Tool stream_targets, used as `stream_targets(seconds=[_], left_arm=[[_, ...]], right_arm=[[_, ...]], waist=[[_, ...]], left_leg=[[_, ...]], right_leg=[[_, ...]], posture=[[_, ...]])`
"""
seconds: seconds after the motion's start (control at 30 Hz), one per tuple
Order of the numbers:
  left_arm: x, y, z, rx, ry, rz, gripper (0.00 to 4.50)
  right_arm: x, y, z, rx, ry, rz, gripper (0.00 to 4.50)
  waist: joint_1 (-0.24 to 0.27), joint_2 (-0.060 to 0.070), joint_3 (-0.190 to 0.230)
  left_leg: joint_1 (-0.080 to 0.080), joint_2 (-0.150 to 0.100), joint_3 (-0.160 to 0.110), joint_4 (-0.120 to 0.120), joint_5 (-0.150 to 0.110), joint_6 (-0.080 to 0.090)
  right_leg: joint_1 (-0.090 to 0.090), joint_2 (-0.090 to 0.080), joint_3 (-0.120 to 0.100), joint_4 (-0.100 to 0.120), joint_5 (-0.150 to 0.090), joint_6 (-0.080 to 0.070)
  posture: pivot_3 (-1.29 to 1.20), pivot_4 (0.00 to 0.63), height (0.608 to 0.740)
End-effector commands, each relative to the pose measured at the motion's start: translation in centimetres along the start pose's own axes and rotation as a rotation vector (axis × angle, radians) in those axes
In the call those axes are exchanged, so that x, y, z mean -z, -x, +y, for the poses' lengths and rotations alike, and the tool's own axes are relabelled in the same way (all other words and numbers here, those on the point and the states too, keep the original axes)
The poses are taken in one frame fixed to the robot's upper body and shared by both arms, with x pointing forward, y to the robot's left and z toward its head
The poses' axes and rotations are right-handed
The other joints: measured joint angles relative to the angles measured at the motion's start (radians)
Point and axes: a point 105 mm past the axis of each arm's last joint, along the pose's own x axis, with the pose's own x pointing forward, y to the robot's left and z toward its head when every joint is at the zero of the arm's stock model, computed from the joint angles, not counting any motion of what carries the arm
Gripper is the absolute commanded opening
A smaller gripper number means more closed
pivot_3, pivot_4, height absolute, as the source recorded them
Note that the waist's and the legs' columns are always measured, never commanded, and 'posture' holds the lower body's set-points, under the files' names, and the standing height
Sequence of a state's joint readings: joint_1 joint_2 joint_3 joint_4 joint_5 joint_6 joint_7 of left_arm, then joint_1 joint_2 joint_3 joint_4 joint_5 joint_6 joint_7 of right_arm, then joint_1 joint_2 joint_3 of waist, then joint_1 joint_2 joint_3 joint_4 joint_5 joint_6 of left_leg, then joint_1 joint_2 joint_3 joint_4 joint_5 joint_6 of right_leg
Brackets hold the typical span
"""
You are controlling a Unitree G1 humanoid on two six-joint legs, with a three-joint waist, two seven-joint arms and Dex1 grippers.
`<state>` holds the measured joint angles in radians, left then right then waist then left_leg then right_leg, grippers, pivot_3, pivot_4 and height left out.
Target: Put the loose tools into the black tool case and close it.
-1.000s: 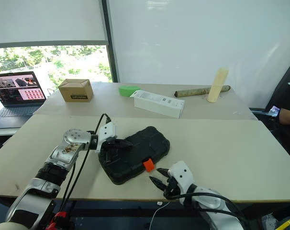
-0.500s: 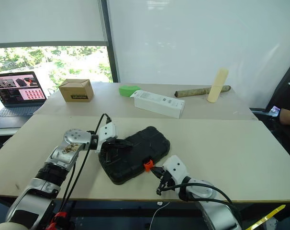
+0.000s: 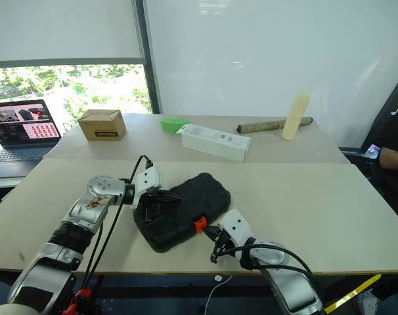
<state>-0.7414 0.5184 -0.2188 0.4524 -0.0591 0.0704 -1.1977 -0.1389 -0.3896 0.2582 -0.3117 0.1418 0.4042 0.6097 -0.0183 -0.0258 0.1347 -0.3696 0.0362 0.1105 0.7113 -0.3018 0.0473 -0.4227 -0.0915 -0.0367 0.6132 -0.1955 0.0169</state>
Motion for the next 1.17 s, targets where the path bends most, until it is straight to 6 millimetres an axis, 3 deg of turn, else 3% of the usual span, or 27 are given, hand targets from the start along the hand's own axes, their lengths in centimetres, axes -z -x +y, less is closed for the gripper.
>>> stream_targets(seconds=[0.03, 0.43, 0.5, 0.57, 0.6, 0.67, 0.77, 0.87, 0.93, 1.0, 1.07, 1.17], left_arm=[[4.2, -1.1, -2.5, 0.088, 0.112, 0.15, 0.0], [4.5, -0.9, -2.5, 0.07, 0.124, 0.15, 0.0], [4.0, -0.4, -2.4, 0.06, 0.127, 0.1, 0.0], [1.8, 1.7, -1.3, -0.026, 0.153, -0.085, 0.0], [0.9, 3.3, -0.7, -0.083, 0.145, -0.17, 0.26], [1.0, 6.0, -0.8, -0.127, 0.14, -0.213, 0.67], [3.0, 9.7, -1.5, -0.199, 0.128, -0.144, 1.84], [4.5, 12.0, -2.5, -0.237, 0.154, -0.11, 2.88], [6.5, 13.8, -3.7, -0.298, 0.13, -0.02, 3.57], [7.9, 15.1, -5.6, -0.3, 0.152, 0.027, 4.35], [8.2, 15.5, -6.4, -0.31, 0.163, 0.029, 4.5], [8.4, 15.7, -7.1, -0.328, 0.16, 0.03, 4.5]], right_arm=[[-2.0, -0.9, -0.1, -0.015, 0.044, -0.078, 0.04], [-2.3, -1.2, -0.2, -0.029, 0.053, -0.1, 0.04], [-2.1, -0.3, 0.1, -0.051, 0.067, -0.091, 0.04], [-1.6, 2.3, -0.4, -0.038, 0.073, -0.081, 0.04], [-1.7, 3.7, -1.0, -0.017, 0.066, -0.094, 0.01], [-1.7, 5.8, -1.8, 0.001, 0.056, -0.098, 0.6], [-1.1, 8.5, -2.9, 0.016, 0.112, -0.059, 1.44], [-0.7, 10.2, -3.8, 0.023, 0.188, -0.05, 2.43], [-0.5, 11.5, -4.3, -0.015, 0.276, -0.075, 3.09], [0.1, 12.7, -5.3, -0.032, 0.239, -0.052, 3.81], [0.3, 13.2, -6.3, -0.005, 0.229, -0.058, 4.44], [0.4, 13.3, -6.5, -0.026, 0.264, -0.051, 4.44]], waist=[[-0.002, 0.0, 0.0], [0.001, 0.0, 0.0], [0.001, 0.0, 0.0], [0.001, 0.002, 0.0], [0.001, 0.003, 0.0], [-0.002, 0.002, 0.001], [-0.006, 0.001, 0.001], [0.005, 0.002, 0.001], [0.006, 0.003, 0.002], [0.005, 0.003, 0.004], [0.009, -0.001, 0.007], [0.022, -0.004, 0.009]], left_leg=[[0.0, 0.0, 0.0, 0.0, 0.0, 0.0], [-0.001, 0.0, 0.0, -0.001, 0.0, 0.0], [-0.001, 0.0, 0.0, -0.001, 0.0, 0.0], [-0.001, 0.001, 0.0, -0.001, 0.0, 0.0], [-0.002, 0.0, 0.001, -0.003, 0.0, 0.0], [-0.002, 0.0, 0.001, -0.007, -0.001, 0.0], [-0.002, 0.0, 0.002, -0.01, -0.002, -0.002], [-0.002, 0.0, 0.002, -0.014, -0.002, -0.002], [-0.001, -0.001, 0.002, -0.016, -0.002, -0.002], [-0.001, -0.002, 0.002, -0.016, -0.002, -0.002], [-0.002, -0.002, 0.003, -0.016, -0.003, -0.002], [-0.004, -0.002, 0.002, -0.015, -0.002, -0.003]], right_leg=[[0.0, 0.0, 0.0, 0.0, 0.0, 0.0], [-0.001, 0.0, 0.0, 0.0, 0.0, -0.001], [-0.001, 0.0, 0.0, 0.0, 0.0, -0.001], [-0.002, 0.0, 0.0, 0.0, 0.0, -0.002], [-0.003, -0.001, 0.0, -0.001, 0.0, -0.002], [-0.004, -0.002, 0.002, -0.002, 0.0, -0.002], [-0.006, -0.001, 0.002, -0.002, -0.001, -0.004], [-0.007, -0.001, 0.0, -0.003, -0.003, -0.004], [-0.007, -0.002, 0.0, -0.003, -0.004, -0.004], [-0.007, -0.004, 0.0, -0.004, -0.005, -0.003], [-0.007, -0.005, 0.0, -0.004, -0.005, -0.002], [-0.009, -0.007, -0.002, -0.004, -0.005, -0.003]], posture=[[0.0, 0.15, 0.74], [0.0, 0.15, 0.74], [0.0, 0.15, 0.74], [0.0, 0.15, 0.74], [0.0, 0.15, 0.74], [0.0, 0.15, 0.74], [0.0, 0.15, 0.74], [0.0, 0.15, 0.74], [0.0, 0.15, 0.74], [0.0, 0.15, 0.74], [0.0, 0.15, 0.74], [0.0, 0.15, 0.74]])
